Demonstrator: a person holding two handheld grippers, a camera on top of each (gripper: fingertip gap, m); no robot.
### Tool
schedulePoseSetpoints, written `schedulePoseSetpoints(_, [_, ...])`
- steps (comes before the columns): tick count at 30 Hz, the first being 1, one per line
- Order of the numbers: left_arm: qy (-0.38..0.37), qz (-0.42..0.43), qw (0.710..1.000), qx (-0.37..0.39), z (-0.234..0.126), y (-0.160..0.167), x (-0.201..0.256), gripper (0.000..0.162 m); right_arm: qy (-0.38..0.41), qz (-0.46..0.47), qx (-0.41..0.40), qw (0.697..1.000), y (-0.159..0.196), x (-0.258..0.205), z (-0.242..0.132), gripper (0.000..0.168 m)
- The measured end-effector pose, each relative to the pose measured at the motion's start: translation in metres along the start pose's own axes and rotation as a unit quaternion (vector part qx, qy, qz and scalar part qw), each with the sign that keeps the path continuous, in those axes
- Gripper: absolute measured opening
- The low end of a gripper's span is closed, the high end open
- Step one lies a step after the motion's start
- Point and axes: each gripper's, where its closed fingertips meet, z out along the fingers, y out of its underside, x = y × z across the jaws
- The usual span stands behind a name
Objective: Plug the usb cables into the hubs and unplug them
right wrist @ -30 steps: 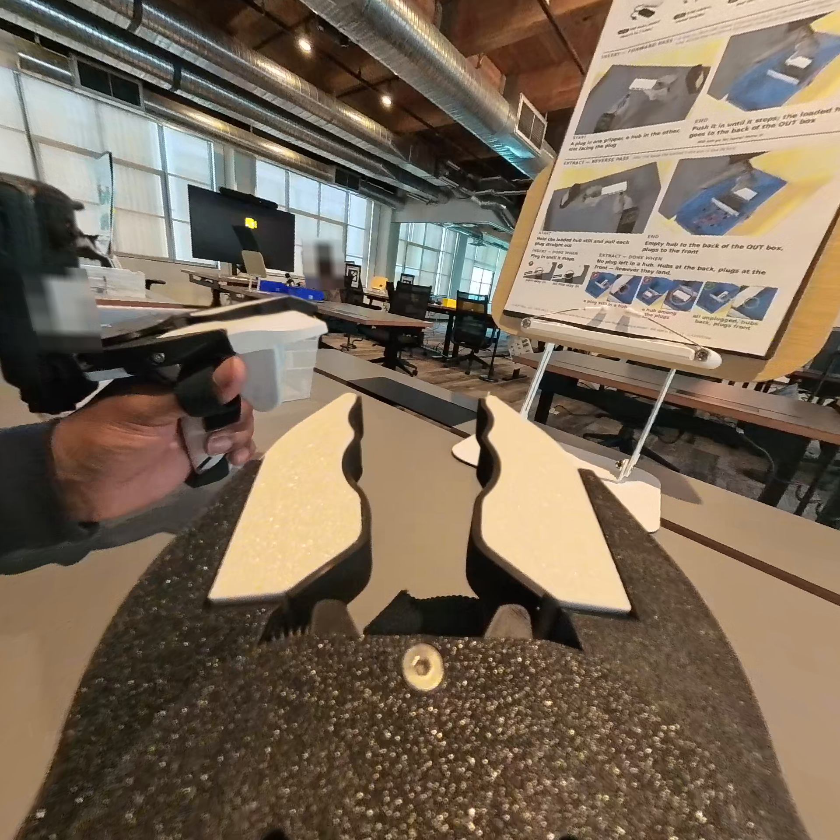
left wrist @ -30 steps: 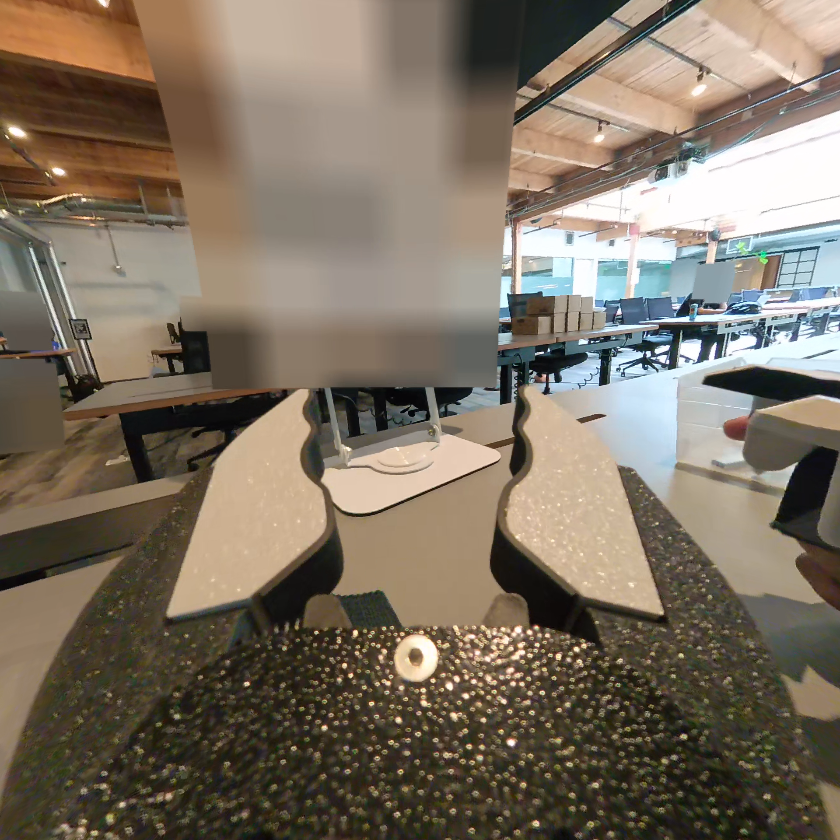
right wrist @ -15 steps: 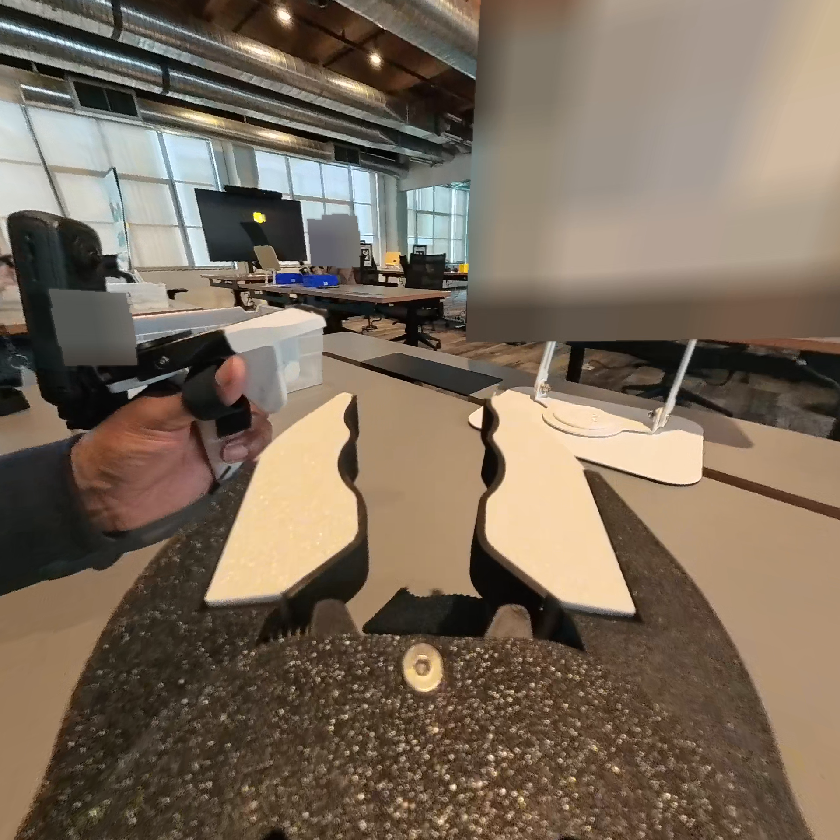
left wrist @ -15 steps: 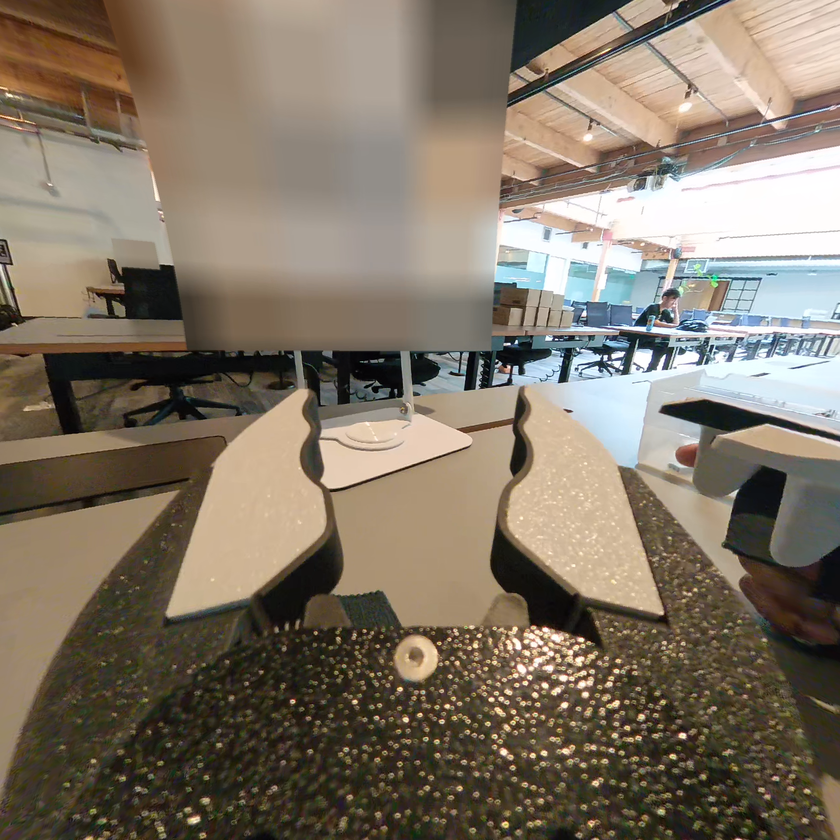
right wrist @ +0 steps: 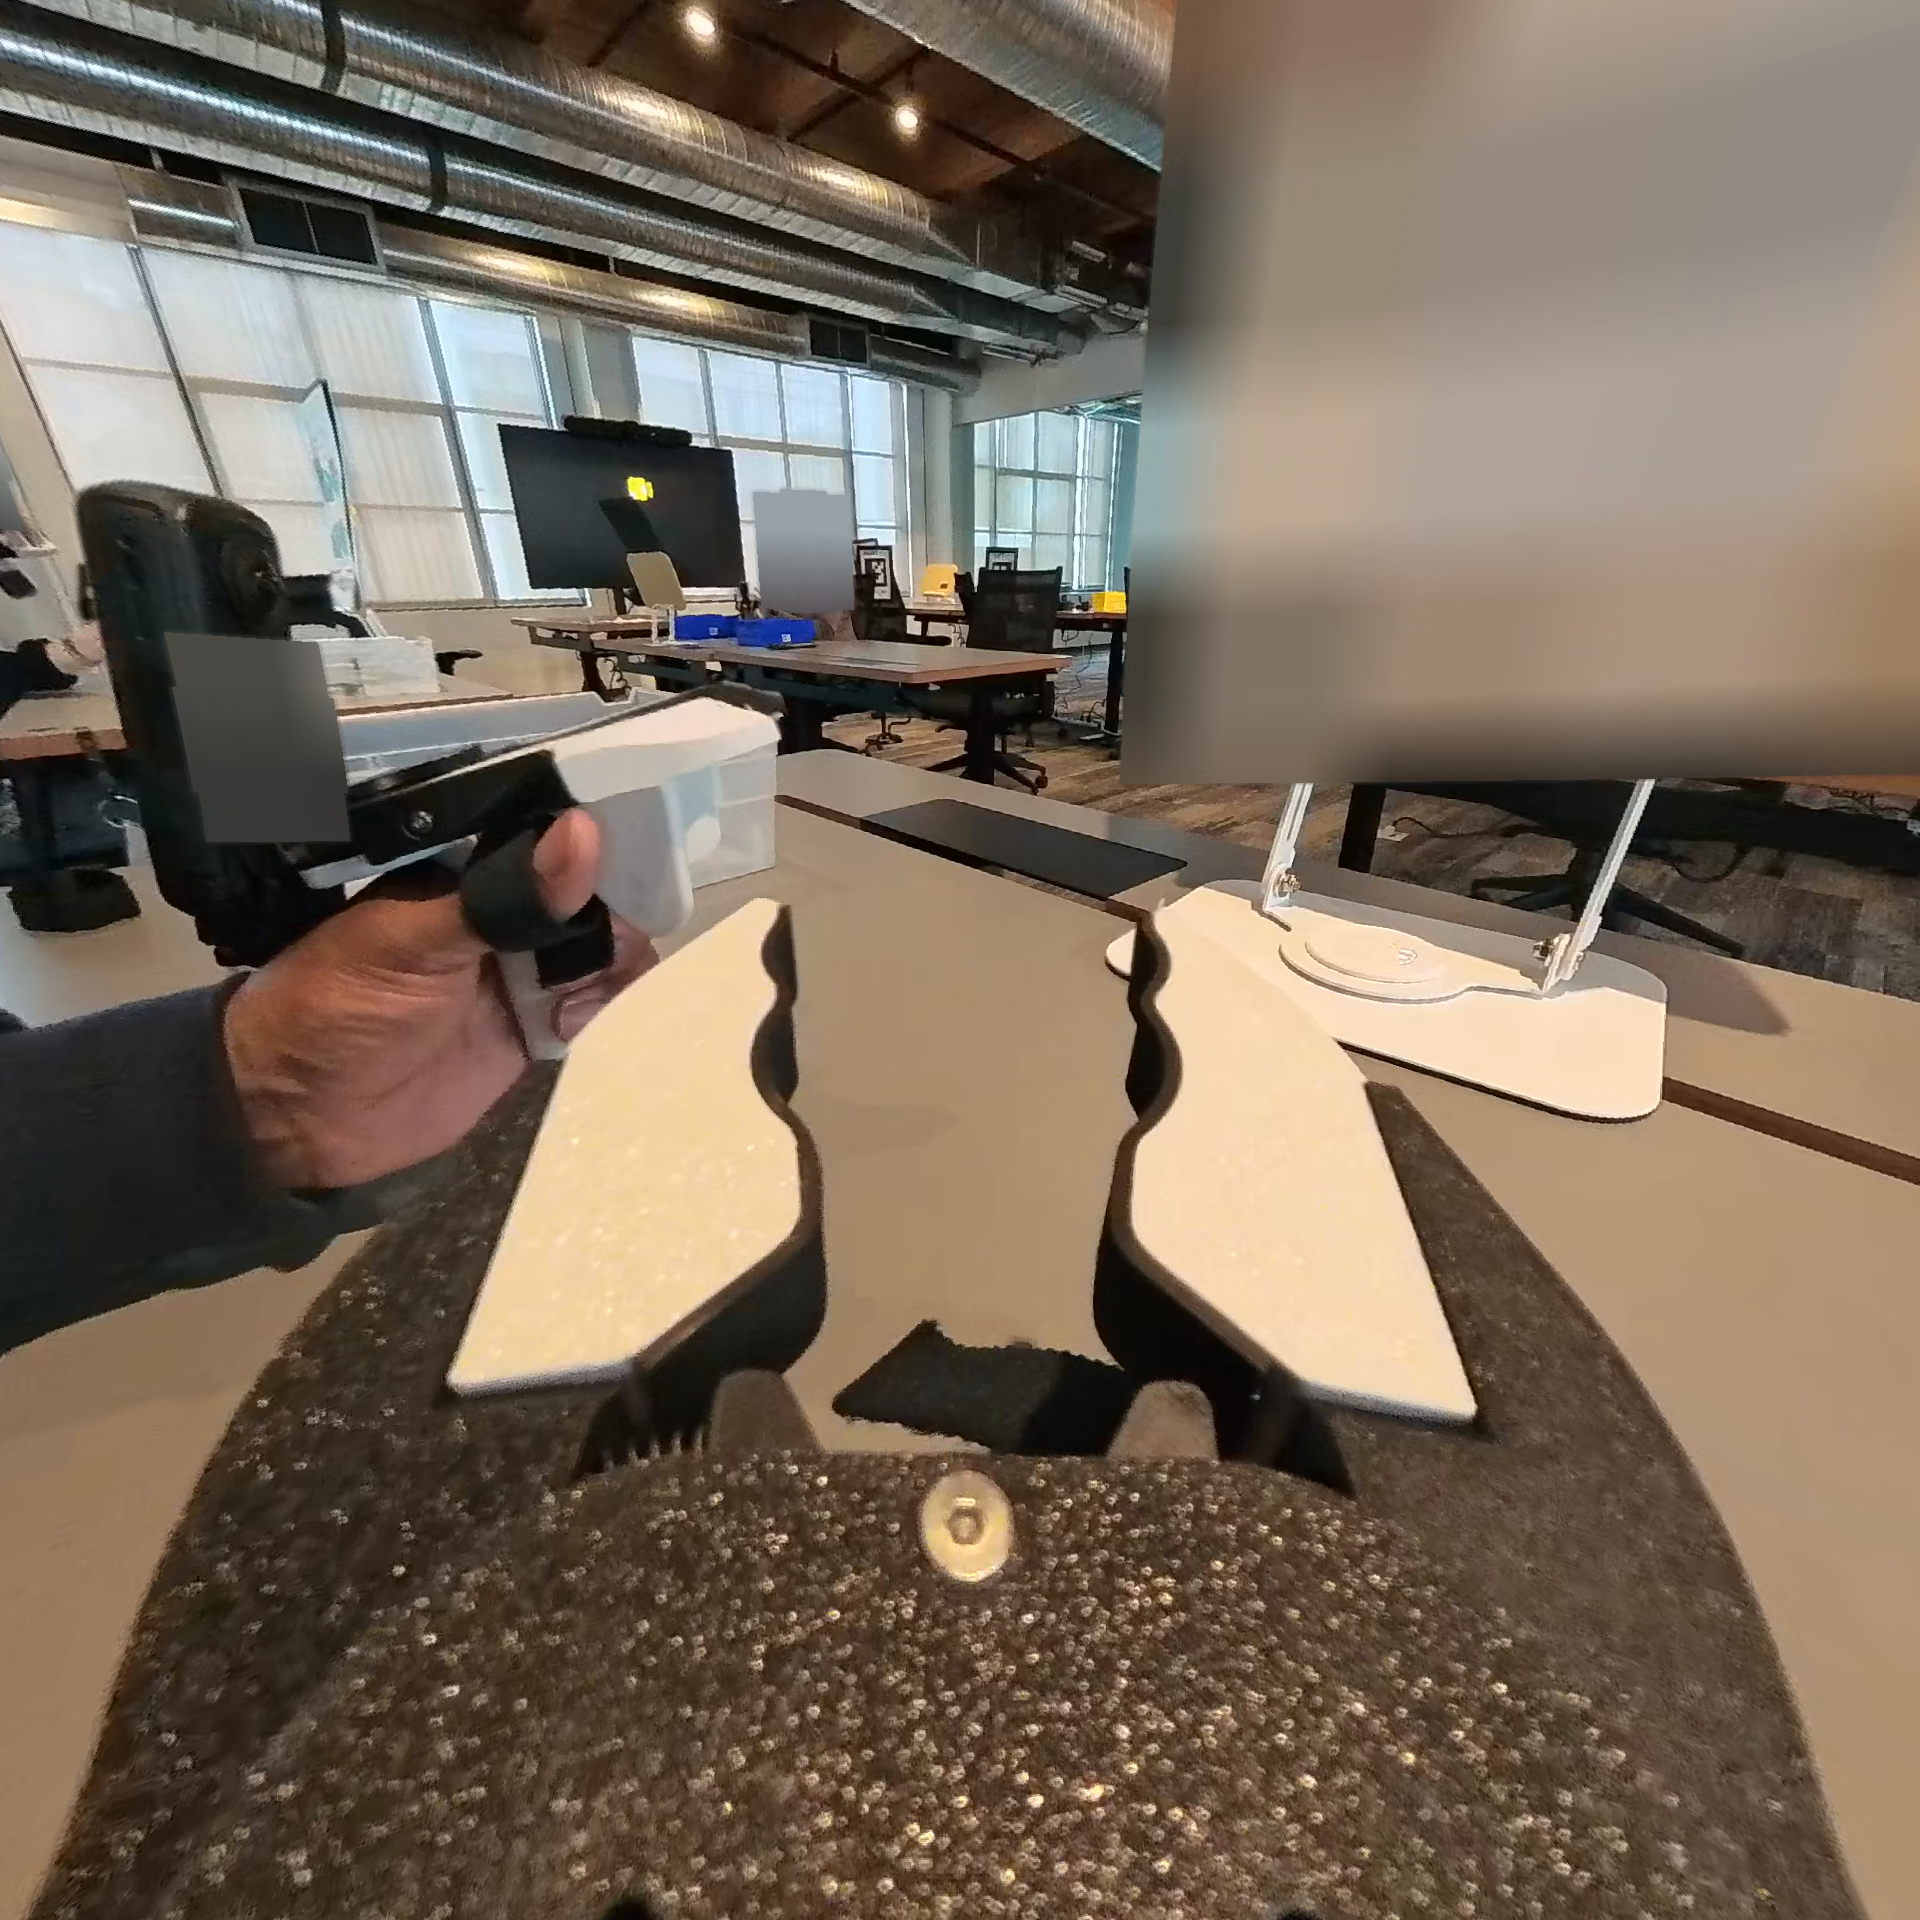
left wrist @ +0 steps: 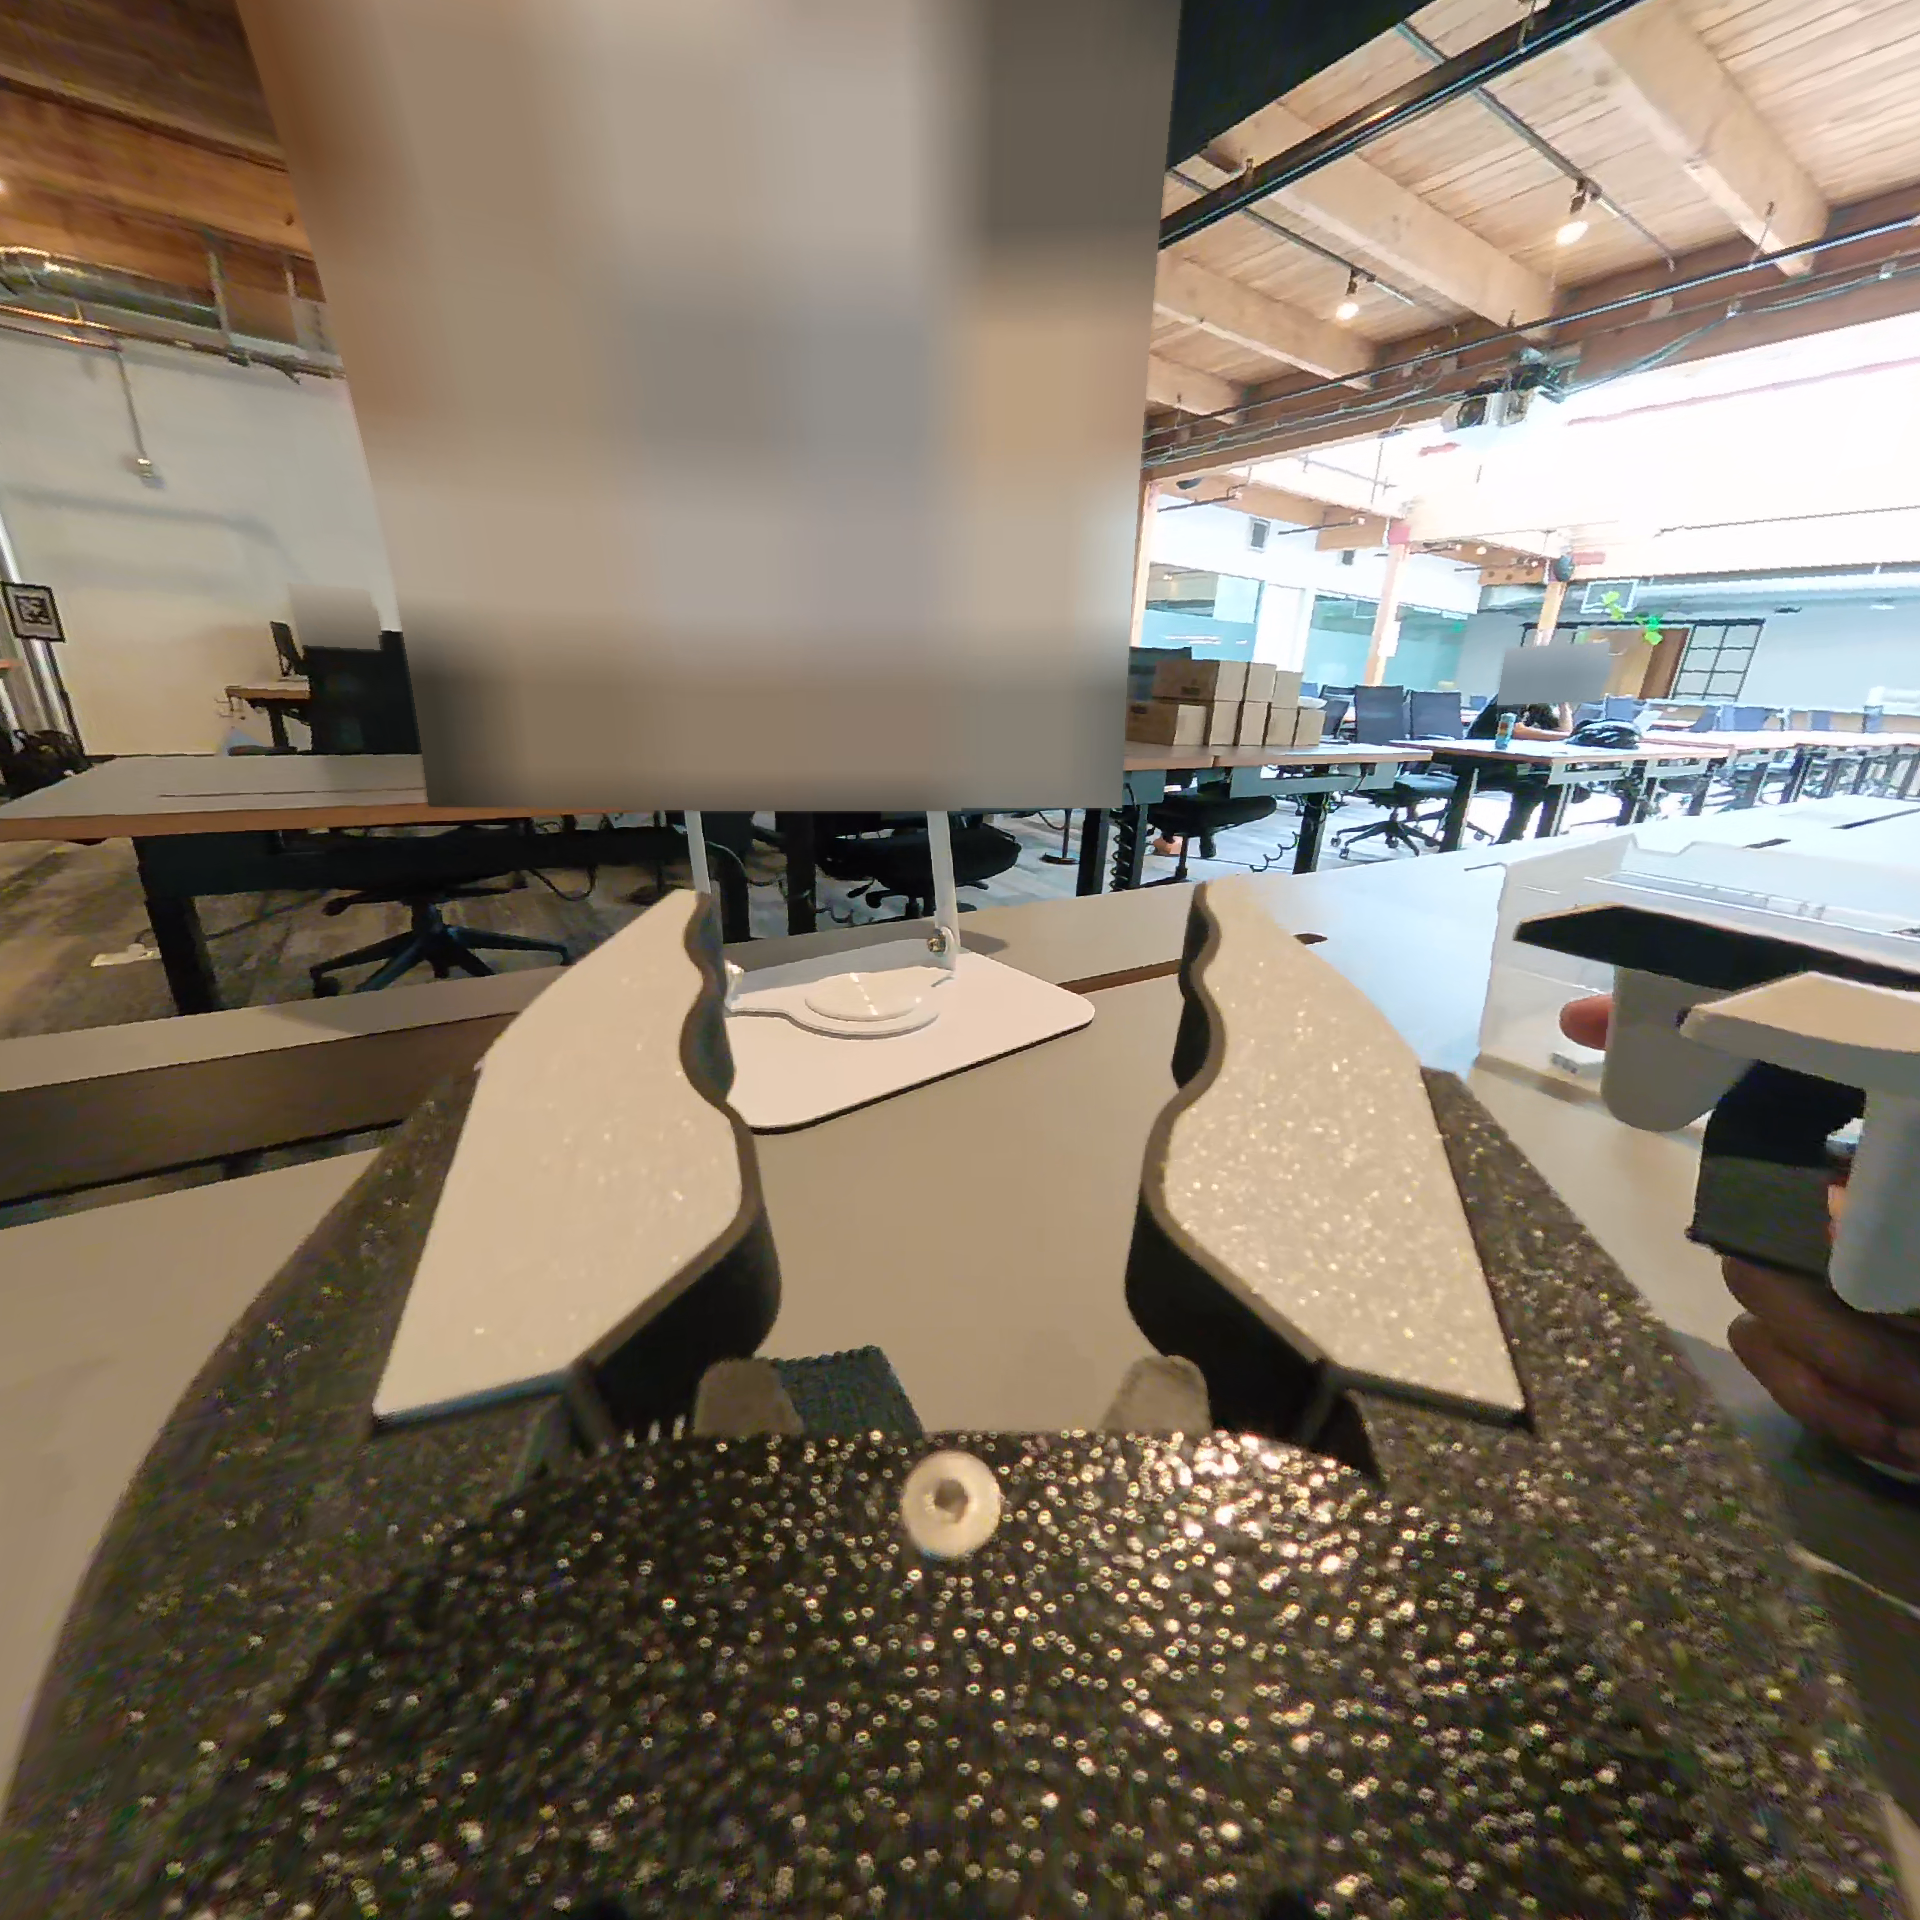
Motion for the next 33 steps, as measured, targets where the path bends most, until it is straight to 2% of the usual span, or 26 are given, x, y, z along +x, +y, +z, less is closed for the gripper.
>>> schedulePoseSetpoints(12, [-0.018,0.004,1.0,0.006,-0.005,-0.006,-0.011,0.096,-0.008,0.023,-0.003,1.0,0.003,0.0,0.002,0.073])
schedulePoseSetpoints(19, [-0.039,-0.02,0.999,-0.001,-0.006,-0.004,-0.026,0.116,-0.006,0.039,-0.001,0.999,0.002,0.004,0.003,0.092])
schedulePoseSetpoints(33, [-0.043,-0.033,0.998,-0.014,-0.005,0.002,-0.031,0.129,0.006,0.059,0.017,0.998,-0.003,0.011,0.002,0.123])
